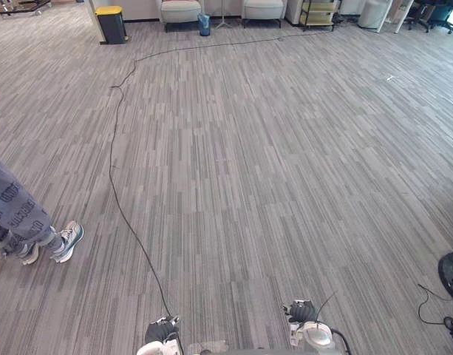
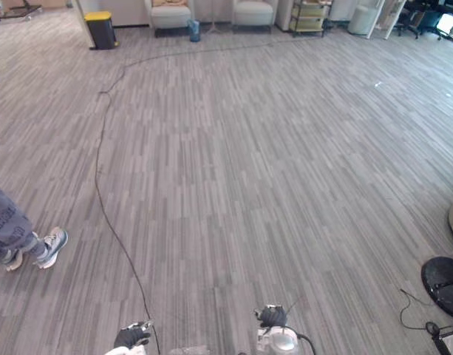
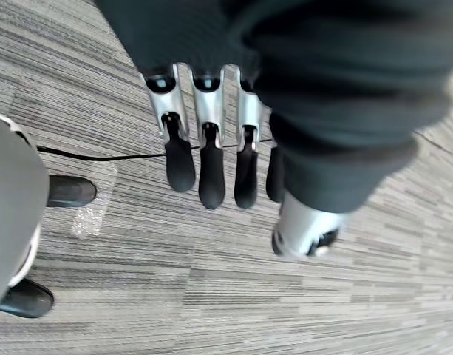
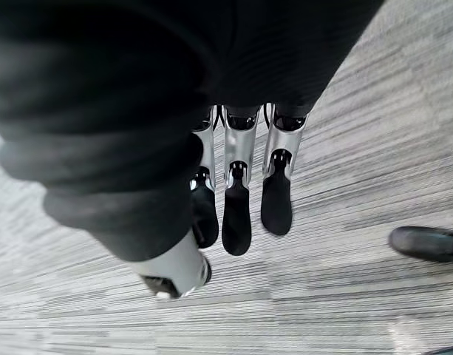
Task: Pick up cushions and gather them together orderly.
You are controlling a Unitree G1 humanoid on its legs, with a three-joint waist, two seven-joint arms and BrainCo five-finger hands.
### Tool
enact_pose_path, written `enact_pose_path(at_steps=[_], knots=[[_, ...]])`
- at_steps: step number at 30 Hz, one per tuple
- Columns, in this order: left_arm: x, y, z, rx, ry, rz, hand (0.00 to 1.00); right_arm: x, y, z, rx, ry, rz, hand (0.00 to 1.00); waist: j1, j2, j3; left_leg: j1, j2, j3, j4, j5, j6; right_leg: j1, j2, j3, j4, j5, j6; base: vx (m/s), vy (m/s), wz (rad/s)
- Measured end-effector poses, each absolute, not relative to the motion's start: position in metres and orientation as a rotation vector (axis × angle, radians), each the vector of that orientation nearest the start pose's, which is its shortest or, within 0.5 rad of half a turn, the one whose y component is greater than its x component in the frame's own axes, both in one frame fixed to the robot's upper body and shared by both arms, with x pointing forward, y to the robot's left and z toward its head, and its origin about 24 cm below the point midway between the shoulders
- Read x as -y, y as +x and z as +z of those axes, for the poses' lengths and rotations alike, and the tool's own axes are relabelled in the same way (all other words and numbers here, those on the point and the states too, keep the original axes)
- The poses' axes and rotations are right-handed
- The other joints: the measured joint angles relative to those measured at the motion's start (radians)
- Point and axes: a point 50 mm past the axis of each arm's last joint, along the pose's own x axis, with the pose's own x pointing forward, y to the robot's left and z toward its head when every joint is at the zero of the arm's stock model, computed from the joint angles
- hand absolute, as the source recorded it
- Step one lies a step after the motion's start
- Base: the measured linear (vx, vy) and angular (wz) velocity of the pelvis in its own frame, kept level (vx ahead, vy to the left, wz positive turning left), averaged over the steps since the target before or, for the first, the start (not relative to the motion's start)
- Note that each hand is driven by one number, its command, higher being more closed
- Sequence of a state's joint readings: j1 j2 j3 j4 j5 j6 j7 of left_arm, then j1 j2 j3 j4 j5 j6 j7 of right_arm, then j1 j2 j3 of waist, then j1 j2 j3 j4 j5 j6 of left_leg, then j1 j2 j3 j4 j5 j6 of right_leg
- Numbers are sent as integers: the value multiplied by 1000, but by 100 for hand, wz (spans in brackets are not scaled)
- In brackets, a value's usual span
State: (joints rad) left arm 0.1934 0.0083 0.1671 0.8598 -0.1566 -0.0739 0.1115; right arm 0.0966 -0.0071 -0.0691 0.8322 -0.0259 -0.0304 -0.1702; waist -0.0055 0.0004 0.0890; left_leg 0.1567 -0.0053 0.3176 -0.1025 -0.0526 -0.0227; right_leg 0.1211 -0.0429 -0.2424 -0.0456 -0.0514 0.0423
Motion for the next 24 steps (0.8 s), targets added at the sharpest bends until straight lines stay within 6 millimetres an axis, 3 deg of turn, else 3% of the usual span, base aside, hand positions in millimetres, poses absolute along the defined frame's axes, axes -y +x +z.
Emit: enact_pose_path(at_steps=[9, 24], knots=[[-197, 89, -156, -1011, -124, 412, 0, 190, 118, -153, -1014, 34, -381, 0, -1, -1, 27, -5, -7, -27, -1, 0, 0, 25, -3, -35, -23, 1, -1, -12, -23, 10], [-197, 93, -158, -1036, -116, 405, 0, 194, 120, -155, -1032, 118, -454, 0, -1, 2, 61, -18, -9, -68, -7, 19, 2, 25, -9, -77, -13, -2, 2, -52, -19, 8]])
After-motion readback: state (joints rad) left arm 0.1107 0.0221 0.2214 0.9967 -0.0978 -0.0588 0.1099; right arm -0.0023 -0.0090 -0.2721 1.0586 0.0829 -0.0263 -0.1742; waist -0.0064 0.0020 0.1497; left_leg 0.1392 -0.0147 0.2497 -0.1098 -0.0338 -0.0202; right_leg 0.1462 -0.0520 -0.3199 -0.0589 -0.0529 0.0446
